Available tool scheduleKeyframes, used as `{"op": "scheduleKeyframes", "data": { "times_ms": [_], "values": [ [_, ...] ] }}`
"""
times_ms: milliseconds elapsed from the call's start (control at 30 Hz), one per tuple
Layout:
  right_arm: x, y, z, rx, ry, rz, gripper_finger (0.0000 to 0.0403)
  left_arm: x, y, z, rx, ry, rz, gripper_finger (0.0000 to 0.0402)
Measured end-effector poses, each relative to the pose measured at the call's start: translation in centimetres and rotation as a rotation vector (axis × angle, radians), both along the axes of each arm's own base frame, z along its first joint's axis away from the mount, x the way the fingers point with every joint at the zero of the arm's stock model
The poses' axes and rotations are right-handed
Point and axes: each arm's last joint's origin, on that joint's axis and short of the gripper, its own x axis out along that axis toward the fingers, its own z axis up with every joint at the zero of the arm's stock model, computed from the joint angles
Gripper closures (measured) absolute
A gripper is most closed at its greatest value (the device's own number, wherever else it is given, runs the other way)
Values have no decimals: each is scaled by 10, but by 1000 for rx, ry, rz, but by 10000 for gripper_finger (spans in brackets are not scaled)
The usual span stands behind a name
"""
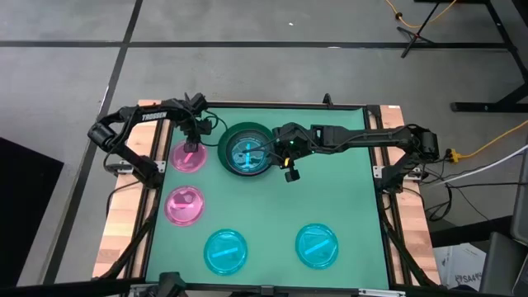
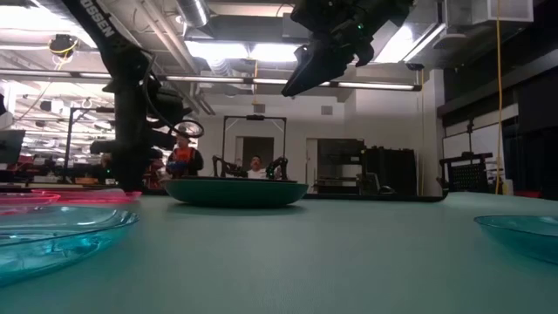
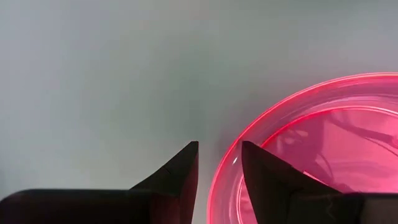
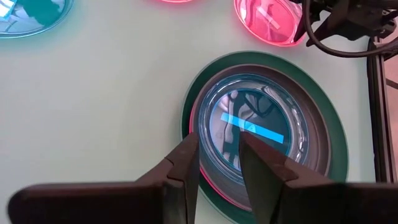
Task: Stack plastic plates
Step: Stack the top light pink plate on top of the blue plate
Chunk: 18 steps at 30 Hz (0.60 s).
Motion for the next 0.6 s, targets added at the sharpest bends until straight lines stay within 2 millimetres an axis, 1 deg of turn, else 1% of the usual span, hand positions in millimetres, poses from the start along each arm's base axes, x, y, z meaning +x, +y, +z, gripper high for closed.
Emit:
{"op": "scheduleKeyframes", "data": {
  "times_ms": [433,600],
  "values": [
    [0,0,0,0,0,0,301,0,1,-1,13,-8,9,285],
    [0,0,0,0,0,0,301,1,1,-1,-2,-34,41,285]
  ]
}}
